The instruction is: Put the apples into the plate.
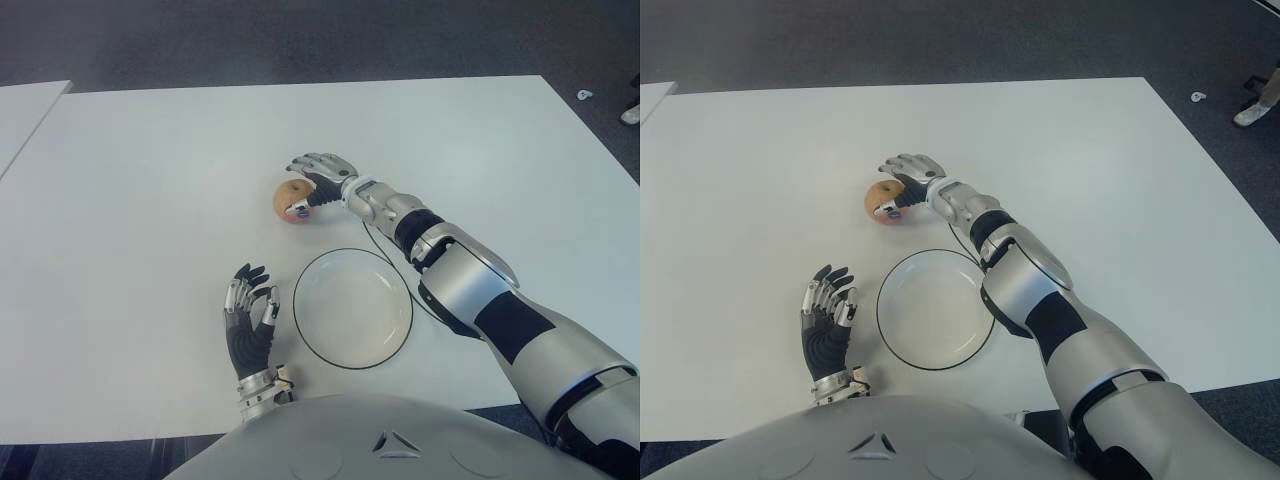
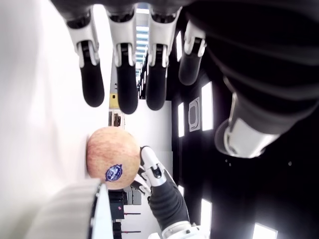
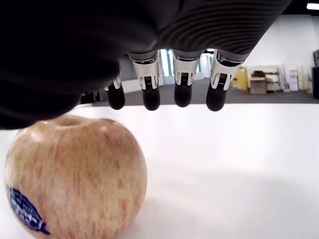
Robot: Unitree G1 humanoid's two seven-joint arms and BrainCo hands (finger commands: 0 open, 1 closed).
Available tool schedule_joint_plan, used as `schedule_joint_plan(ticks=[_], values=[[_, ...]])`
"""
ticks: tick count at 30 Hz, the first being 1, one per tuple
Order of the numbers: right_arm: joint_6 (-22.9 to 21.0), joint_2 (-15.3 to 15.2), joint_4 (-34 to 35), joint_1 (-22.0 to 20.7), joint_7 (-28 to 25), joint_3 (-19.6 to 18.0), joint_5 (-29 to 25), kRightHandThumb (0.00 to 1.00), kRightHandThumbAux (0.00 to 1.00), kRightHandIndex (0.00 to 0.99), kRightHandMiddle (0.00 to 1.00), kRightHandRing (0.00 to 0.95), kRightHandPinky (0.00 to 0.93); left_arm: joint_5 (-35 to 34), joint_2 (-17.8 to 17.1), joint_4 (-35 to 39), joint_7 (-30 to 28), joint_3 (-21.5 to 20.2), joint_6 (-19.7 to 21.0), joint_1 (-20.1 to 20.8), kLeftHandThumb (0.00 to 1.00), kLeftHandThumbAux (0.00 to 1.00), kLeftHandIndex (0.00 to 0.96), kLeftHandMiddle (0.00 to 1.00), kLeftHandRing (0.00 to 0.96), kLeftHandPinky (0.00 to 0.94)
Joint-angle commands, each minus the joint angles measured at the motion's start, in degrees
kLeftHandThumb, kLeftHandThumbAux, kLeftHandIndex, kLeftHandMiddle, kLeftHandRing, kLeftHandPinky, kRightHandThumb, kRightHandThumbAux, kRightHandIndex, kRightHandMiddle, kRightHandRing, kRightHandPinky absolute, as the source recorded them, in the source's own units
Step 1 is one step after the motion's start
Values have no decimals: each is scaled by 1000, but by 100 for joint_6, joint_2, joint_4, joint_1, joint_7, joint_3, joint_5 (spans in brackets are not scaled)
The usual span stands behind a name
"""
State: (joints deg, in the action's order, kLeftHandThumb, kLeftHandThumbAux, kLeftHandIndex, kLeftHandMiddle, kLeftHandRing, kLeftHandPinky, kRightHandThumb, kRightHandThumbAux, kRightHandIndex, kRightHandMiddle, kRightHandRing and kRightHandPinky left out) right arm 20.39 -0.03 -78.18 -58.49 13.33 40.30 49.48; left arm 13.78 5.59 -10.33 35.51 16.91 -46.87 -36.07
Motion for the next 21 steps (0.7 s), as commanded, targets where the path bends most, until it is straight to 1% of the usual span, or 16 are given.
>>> schedule_joint_plan(ticks=[1, 12, 21], values=[[-93, 18, -58, 332, 5, 166, 111, 302, 255, 0, 0, 0, 0, 418, 709, -132, 212, 582, 94, -815, 457, 646, 217, 298, 332, 356], [-222, -11, -97, 632, -49, 270, 145, 297, 261, 0, 0, 0, 0, 636, 671, -80, 438, 790, 61, -1031, 432, 652, 210, 290, 320, 354], [-247, -53, -87, 832, -15, 422, 231, 295, 273, 0, 0, 0, 0, 512, 672, -157, 406, 837, -95, -997, 442, 650, 203, 290, 318, 354]])
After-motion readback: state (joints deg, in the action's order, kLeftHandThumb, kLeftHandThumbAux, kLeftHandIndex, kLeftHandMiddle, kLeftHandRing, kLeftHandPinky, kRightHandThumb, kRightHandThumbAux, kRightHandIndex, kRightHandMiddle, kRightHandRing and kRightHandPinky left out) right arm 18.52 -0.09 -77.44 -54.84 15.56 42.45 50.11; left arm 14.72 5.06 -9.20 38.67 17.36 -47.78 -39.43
